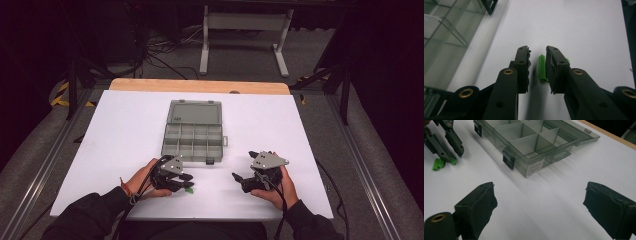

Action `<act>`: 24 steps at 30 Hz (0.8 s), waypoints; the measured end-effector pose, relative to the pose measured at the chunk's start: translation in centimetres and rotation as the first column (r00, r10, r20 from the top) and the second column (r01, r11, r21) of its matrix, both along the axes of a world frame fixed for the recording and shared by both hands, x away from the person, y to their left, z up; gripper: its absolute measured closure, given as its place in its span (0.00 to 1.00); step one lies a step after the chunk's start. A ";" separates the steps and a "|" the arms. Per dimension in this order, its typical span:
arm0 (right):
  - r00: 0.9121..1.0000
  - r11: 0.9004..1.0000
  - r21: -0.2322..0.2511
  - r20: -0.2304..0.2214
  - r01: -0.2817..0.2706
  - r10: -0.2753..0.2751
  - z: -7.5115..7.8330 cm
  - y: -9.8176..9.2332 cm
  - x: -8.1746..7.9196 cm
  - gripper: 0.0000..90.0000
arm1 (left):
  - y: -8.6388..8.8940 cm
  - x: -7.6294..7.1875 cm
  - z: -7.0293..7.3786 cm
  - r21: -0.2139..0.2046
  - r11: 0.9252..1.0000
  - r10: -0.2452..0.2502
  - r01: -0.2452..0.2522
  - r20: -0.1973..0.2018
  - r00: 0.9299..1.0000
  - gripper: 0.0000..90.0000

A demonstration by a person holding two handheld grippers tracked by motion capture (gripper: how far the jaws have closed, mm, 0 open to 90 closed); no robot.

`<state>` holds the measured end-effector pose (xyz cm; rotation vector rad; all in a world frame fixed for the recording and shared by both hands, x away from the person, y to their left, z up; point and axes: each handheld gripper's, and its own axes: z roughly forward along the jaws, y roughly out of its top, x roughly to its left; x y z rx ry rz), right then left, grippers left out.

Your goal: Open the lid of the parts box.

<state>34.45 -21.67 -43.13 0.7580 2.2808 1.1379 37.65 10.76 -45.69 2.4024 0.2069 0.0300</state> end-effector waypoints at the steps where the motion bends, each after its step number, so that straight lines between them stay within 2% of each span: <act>1: 1.000 1.000 0.000 0.001 0.001 -0.001 0.0 0.0 0.0 0.11 | 0.0 0.0 0.0 -0.004 1.000 -0.001 0.001 0.002 1.000 0.80; 9: 1.000 1.000 0.001 0.004 -0.001 0.001 0.1 0.0 0.0 0.11 | 0.0 -0.2 0.1 0.008 1.000 -0.005 0.005 0.004 1.000 0.85; 13: 1.000 1.000 0.001 0.004 0.000 0.000 0.0 0.0 0.0 0.11 | 0.0 -0.2 0.0 0.006 1.000 -0.017 0.017 -0.003 1.000 0.93; 24: 1.000 1.000 0.001 0.011 0.004 -0.004 0.2 0.0 0.0 0.11 | 0.0 -0.4 0.0 0.008 1.000 -0.013 0.013 0.011 1.000 0.94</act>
